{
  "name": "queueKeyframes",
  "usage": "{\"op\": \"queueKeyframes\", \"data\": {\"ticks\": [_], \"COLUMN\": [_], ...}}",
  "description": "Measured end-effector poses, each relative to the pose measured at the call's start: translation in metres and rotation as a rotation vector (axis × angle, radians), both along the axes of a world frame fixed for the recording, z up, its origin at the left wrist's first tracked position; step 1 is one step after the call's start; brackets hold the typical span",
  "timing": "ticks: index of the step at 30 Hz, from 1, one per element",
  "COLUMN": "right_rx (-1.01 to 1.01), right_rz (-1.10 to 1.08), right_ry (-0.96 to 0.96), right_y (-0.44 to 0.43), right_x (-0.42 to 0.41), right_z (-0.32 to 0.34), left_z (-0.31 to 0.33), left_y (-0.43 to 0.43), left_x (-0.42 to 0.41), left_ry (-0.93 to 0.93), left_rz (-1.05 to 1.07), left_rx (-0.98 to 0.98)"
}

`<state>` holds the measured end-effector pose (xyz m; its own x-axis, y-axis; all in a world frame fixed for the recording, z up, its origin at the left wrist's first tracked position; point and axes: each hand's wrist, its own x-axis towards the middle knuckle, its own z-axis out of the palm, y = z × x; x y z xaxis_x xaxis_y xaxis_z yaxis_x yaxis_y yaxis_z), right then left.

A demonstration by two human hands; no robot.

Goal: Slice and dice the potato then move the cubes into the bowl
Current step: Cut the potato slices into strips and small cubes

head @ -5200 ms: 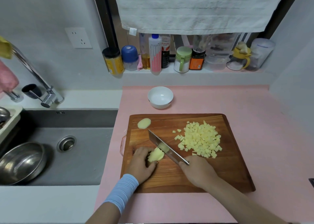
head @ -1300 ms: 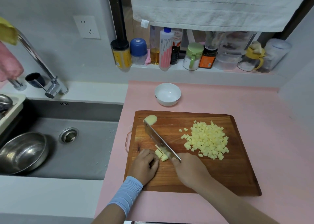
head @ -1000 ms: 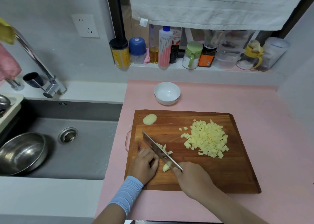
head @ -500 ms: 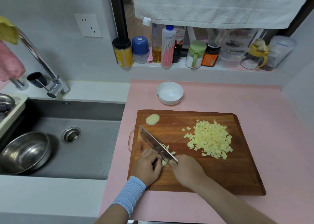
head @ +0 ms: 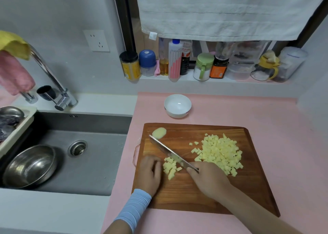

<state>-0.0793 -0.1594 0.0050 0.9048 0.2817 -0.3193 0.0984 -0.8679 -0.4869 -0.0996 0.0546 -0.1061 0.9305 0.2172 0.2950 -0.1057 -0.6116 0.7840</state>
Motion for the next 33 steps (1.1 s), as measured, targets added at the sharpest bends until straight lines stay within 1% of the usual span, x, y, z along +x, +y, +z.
{"op": "queueKeyframes", "data": {"ticks": [3, 4, 5, 7, 8, 10, 11, 12, 13, 14, 15, 17, 18, 19, 20, 21, 22, 23, 24, 25, 26, 31, 33], "right_rx": [-0.155, -0.206, -0.249, -0.283, -0.301, -0.336, -0.35, -0.35, -0.344, -0.32, -0.31, -0.299, -0.292, -0.27, -0.246, -0.224, -0.199, -0.176, -0.16, -0.15, -0.144, -0.123, -0.115], "right_rz": [0.115, 0.163, 0.209, 0.273, 0.296, 0.322, 0.317, 0.315, 0.316, 0.311, 0.286, 0.215, 0.177, 0.134, 0.093, 0.058, 0.027, 0.002, -0.021, -0.038, -0.05, -0.11, -0.133], "right_ry": [-0.205, -0.26, -0.292, -0.306, -0.316, -0.354, -0.378, -0.385, -0.368, -0.34, -0.303, -0.295, -0.291, -0.272, -0.246, -0.227, -0.215, -0.201, -0.19, -0.178, -0.168, -0.152, -0.143], "right_y": [-0.016, -0.02, -0.023, -0.029, -0.03, -0.032, -0.031, -0.031, -0.03, -0.03, -0.031, -0.036, -0.039, -0.042, -0.046, -0.049, -0.053, -0.055, -0.058, -0.06, -0.062, -0.075, -0.082], "right_x": [0.003, 0.005, 0.007, 0.009, 0.011, 0.014, 0.014, 0.014, 0.013, 0.013, 0.012, 0.014, 0.015, 0.017, 0.017, 0.019, 0.021, 0.023, 0.025, 0.027, 0.027, 0.024, 0.022], "right_z": [0.007, 0.008, 0.008, 0.009, 0.007, 0.005, 0.005, 0.005, 0.004, 0.004, 0.005, 0.003, 0.001, 0.0, -0.002, -0.004, -0.005, -0.005, -0.005, -0.006, -0.006, -0.006, -0.006], "left_z": [0.03, 0.04, 0.048, 0.064, 0.072, 0.085, 0.089, 0.091, 0.09, 0.089, 0.087, 0.081, 0.077, 0.074, 0.07, 0.065, 0.06, 0.052, 0.047, 0.043, 0.04, 0.043, 0.045], "left_y": [0.022, 0.03, 0.037, 0.043, 0.042, 0.028, 0.018, 0.008, 0.0, -0.006, -0.008, -0.004, -0.001, 0.002, 0.004, 0.003, -0.001, -0.005, -0.012, -0.02, -0.028, -0.064, -0.083], "left_x": [0.012, 0.017, 0.022, 0.032, 0.038, 0.047, 0.049, 0.051, 0.052, 0.053, 0.053, 0.051, 0.049, 0.046, 0.041, 0.036, 0.03, 0.025, 0.021, 0.02, 0.023, 0.053, 0.066], "left_ry": [-0.106, -0.117, -0.106, -0.022, 0.071, 0.366, 0.529, 0.648, 0.699, 0.677, 0.595, 0.343, 0.265, 0.276, 0.357, 0.507, 0.677, 0.807, 0.879, 0.896, 0.887, 0.845, 0.843], "left_rz": [0.319, 0.363, 0.363, 0.231, 0.118, -0.137, -0.252, -0.33, -0.344, -0.297, -0.19, 0.117, 0.239, 0.287, 0.267, 0.182, 0.071, -0.025, -0.083, -0.097, -0.087, -0.041, -0.05], "left_rx": [-0.178, -0.195, -0.182, -0.135, -0.138, -0.1, -0.038, 0.016, 0.04, 0.022, -0.02, -0.098, -0.115, -0.109, -0.069, 0.019, 0.143, 0.275, 0.391, 0.46, 0.465, 0.268, 0.253]}}
